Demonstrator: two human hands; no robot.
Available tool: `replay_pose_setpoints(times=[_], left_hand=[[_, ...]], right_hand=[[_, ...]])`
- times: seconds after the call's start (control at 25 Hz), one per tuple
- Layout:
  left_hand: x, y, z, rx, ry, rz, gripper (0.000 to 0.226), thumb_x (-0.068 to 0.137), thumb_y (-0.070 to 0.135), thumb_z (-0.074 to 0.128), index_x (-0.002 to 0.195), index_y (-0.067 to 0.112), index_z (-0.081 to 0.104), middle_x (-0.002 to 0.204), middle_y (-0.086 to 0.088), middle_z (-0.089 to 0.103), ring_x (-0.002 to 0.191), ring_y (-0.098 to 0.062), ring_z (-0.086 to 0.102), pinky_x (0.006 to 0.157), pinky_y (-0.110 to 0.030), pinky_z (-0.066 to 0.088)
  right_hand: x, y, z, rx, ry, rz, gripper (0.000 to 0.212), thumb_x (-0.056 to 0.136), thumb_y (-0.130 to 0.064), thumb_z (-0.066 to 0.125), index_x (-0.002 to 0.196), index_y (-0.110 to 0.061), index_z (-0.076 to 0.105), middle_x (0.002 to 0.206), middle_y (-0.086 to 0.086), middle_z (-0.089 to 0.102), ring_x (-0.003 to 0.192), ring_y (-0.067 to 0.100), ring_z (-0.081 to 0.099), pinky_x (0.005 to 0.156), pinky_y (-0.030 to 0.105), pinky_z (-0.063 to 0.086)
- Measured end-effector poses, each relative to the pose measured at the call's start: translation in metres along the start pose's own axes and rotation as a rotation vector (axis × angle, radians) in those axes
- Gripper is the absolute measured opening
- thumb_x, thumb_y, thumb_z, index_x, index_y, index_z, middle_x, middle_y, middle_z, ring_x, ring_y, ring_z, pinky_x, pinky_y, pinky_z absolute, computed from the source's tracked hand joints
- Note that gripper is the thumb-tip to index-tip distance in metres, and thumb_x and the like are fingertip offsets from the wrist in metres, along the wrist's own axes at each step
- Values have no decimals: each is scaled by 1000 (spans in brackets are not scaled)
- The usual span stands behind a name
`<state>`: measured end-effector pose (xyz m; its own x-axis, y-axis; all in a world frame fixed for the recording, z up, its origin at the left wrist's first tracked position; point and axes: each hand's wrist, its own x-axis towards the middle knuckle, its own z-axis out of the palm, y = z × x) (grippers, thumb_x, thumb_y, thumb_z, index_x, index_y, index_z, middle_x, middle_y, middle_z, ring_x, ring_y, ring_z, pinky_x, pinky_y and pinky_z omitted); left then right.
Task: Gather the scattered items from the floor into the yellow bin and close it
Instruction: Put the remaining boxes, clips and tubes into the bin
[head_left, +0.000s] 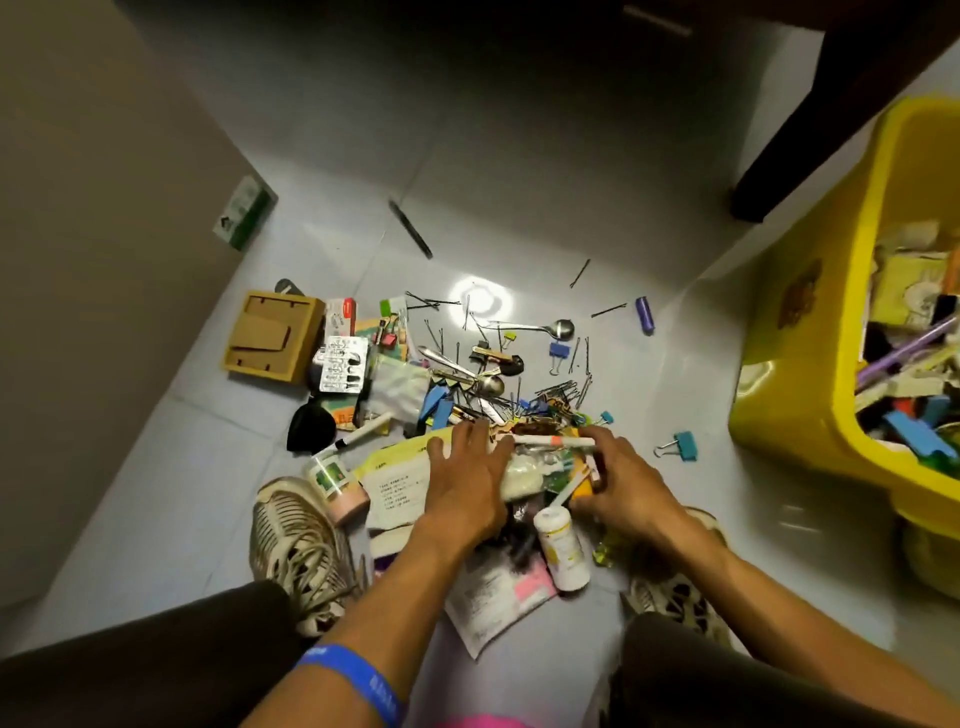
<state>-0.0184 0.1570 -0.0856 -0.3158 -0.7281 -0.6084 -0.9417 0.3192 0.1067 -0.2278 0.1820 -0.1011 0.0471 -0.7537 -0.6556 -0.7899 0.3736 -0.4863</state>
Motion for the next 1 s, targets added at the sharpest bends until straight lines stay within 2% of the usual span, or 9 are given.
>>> replay_pose_setpoints(times=[0.12, 0.24, 0.36, 0.48, 0.6, 0.76, 0.84, 0.88, 1.0], left_hand=[[4, 2, 5, -76, 179, 43, 55, 84, 42, 61, 133, 21, 46, 135, -7, 49, 119, -26, 37, 100, -41, 27], [13, -6, -11, -535, 296, -137, 44, 85, 38, 62, 123, 22, 48, 109, -2, 61, 89, -18, 46, 74, -33, 40], [19, -3, -38, -891, 311, -233, 54, 80, 41, 72, 125, 29, 44, 105, 5, 57, 80, -11, 54, 61, -26, 49], [10, 5, -72, -1118, 336, -217, 59, 70, 58, 76, 116, 37, 46, 101, 12, 56, 83, -3, 57, 61, -26, 51], [10, 58, -121, -1277, 318, -73, 55, 72, 55, 77, 114, 36, 48, 103, 9, 60, 86, -9, 63, 60, -26, 56], [11, 158, -196, -1381, 65, 329, 62, 77, 69, 61, 125, 30, 54, 116, 2, 66, 89, -9, 69, 63, -18, 53], [12, 176, -217, -1467, 4, 349, 79, 79, 79, 41, 141, 31, 44, 141, 5, 53, 114, -9, 60, 87, -31, 50], [15, 170, -216, -1497, 47, 277, 81, 81, 78, 35, 147, 32, 36, 148, 6, 45, 124, -12, 52, 98, -36, 45], [0, 88, -163, -1380, 328, -98, 57, 95, 53, 48, 144, 26, 43, 141, 0, 53, 111, -10, 59, 93, -35, 48]], right_hand=[[-2, -5, 5, 15, 241, 11, 67, 80, -37, 68, 138, -32, 35, 123, 4, 52, 100, 24, 55, 81, 37, 49], [-11, -1, 8, -462, 568, -257, 53, 85, -52, 51, 130, -26, 43, 120, 6, 52, 95, 23, 51, 74, 38, 46], [-26, -1, 29, -447, 21, -362, 70, 81, -69, 50, 139, -34, 32, 126, 1, 50, 98, 21, 56, 74, 33, 50], [-28, -17, 47, -209, -255, -228, 62, 76, -48, 68, 130, -29, 46, 123, 2, 51, 105, 23, 55, 82, 33, 49], [-54, -4, -1, 294, 6, -135, 45, 62, -48, 68, 104, -33, 60, 107, -5, 55, 96, 14, 56, 81, 29, 48], [-123, 12, -103, 986, 966, -246, 27, 71, -32, 76, 97, -32, 65, 100, -5, 67, 88, 12, 67, 67, 25, 55], [-147, 20, -148, 745, 1326, -188, 30, 79, -32, 77, 105, -26, 64, 113, 10, 63, 103, 24, 64, 79, 34, 57], [-152, 26, -163, 501, 1373, -159, 31, 83, -29, 75, 110, -18, 64, 120, 14, 59, 112, 26, 59, 90, 33, 53], [-138, 17, -142, 166, 1172, -297, 23, 91, -18, 66, 111, -9, 64, 119, 8, 59, 112, 13, 54, 96, 24, 46]])
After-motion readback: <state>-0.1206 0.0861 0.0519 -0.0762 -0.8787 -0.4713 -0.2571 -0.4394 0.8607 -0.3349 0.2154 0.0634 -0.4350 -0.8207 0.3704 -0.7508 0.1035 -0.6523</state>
